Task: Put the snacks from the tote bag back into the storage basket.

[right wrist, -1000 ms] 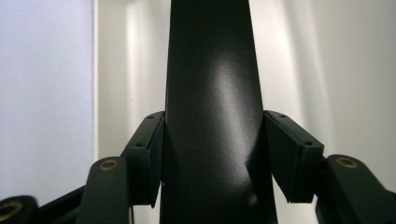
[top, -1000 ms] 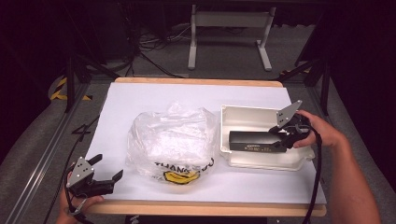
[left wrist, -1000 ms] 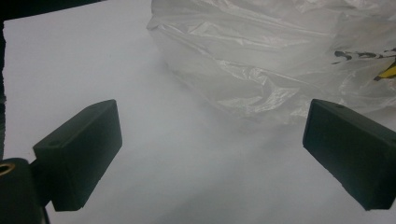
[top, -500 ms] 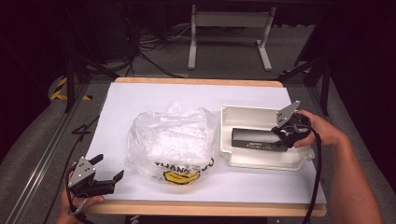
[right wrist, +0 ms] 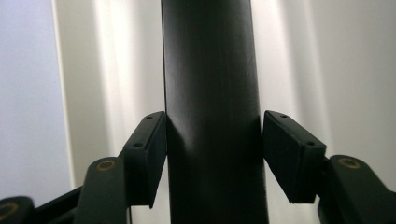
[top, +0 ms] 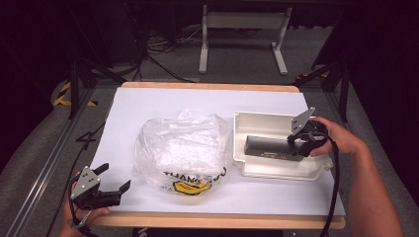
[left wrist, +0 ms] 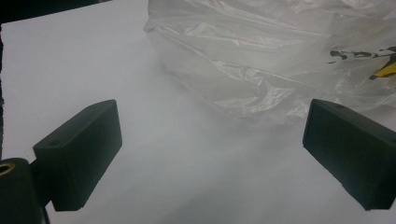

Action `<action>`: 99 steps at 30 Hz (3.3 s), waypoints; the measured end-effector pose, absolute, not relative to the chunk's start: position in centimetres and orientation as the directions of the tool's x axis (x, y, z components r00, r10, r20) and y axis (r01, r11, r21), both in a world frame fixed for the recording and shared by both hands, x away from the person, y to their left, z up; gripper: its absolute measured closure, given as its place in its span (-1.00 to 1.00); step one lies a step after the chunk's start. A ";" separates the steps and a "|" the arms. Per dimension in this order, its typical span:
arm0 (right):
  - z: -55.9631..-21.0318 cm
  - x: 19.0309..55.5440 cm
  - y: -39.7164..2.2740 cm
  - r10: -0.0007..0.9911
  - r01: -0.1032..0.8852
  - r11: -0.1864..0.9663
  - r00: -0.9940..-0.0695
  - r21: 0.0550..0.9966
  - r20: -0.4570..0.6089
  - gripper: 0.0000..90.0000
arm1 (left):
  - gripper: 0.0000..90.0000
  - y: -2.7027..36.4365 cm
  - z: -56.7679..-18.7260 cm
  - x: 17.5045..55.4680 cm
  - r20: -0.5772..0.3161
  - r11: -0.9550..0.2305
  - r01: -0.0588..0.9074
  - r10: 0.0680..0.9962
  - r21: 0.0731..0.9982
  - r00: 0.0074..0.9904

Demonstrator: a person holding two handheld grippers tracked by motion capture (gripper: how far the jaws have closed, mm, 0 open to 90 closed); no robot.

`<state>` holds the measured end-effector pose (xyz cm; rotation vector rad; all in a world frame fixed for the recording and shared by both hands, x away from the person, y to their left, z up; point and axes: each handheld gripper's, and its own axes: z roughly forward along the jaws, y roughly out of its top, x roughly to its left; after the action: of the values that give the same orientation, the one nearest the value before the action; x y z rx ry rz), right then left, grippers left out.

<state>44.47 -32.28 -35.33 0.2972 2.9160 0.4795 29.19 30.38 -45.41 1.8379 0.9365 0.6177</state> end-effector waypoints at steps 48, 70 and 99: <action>-33.5 42.5 -32.6 0.482 0.197 0.740 -0.822 0.644 -0.302 -0.20 | -0.88 29.8 -45.3 30.8 0.015 -0.253 0.304 0.790 0.918 0.612; -33.0 39.8 -33.2 0.720 0.343 0.597 -0.629 0.726 -0.294 -0.40 | -0.87 29.5 -45.0 30.5 0.024 -0.258 0.299 0.792 0.919 0.610; -32.9 35.8 -34.8 0.813 0.334 0.501 -0.497 0.799 -0.303 -0.77 | -0.87 29.3 -44.8 30.3 0.033 -0.266 0.293 0.790 0.918 0.612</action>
<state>35.82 -34.77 -32.93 0.9370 2.0574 0.8942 30.28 29.34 -44.76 1.8323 0.8743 0.6195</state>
